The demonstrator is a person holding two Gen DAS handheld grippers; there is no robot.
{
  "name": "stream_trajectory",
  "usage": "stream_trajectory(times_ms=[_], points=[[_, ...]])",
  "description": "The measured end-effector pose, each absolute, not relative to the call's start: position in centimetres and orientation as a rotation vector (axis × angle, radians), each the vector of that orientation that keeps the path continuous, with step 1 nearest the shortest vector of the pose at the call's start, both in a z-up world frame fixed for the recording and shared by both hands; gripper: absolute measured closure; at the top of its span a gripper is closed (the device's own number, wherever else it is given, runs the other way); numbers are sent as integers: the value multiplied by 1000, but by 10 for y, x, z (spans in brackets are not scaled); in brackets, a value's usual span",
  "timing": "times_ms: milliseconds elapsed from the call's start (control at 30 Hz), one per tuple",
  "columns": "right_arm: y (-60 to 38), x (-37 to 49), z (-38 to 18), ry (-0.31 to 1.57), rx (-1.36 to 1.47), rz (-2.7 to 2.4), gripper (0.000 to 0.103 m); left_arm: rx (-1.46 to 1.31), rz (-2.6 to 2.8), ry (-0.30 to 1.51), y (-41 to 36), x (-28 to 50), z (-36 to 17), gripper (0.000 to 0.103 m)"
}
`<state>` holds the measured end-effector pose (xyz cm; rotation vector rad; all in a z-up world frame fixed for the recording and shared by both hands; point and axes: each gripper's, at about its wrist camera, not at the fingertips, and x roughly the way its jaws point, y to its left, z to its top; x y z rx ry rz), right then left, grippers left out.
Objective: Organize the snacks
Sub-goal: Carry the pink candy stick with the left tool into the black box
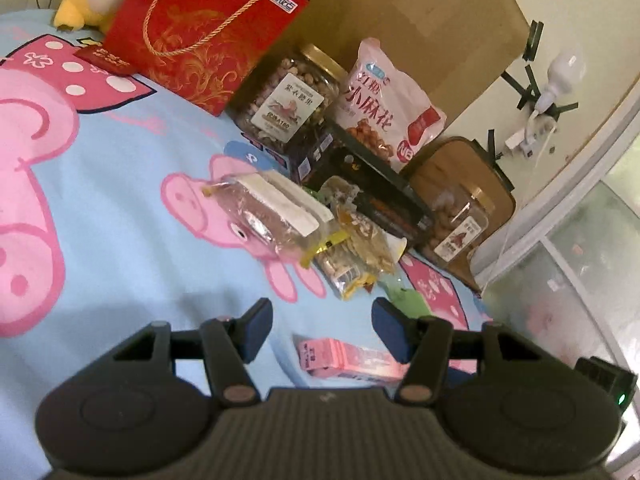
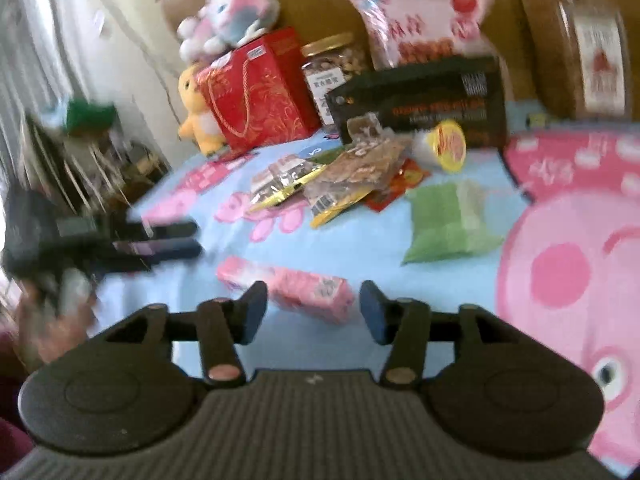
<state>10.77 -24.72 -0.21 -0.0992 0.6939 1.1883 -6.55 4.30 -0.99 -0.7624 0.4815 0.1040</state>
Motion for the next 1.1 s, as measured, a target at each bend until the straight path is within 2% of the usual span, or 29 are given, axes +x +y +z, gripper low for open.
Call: stream_trajectory(times_ms=[267,300,367,433,500,567,700,833,1000,1100], points=[[-231,103,-15,665,-232,1181,45,-662,49,595,10,-37,-18,48],[-229,102,-16,658,-246,1173,45,-662,50,610,9,-35,-22,50],[-227,99,-18,631,-271,1163,45,-669,32,628,5,-31,-28,62],[-224,96,-19,618,-283,1163,45,-645,30,635,-1,-30,-27,62],[-221,92,-20,584,-310,1132,51,-604,48,637,-5,-28,-23,62],[-221,94,-18,581,-307,1110,58,-604,46,623,-4,-27,-17,62],[-223,105,-3,564,-218,1100,59,-591,26,558,4,-14,9,62],[-215,118,26,434,-201,1071,58,-511,27,484,10,18,47,62],[-184,156,58,281,-225,998,58,-455,40,408,28,84,81,62],[-166,196,68,269,-216,974,58,-441,76,400,37,122,84,62]])
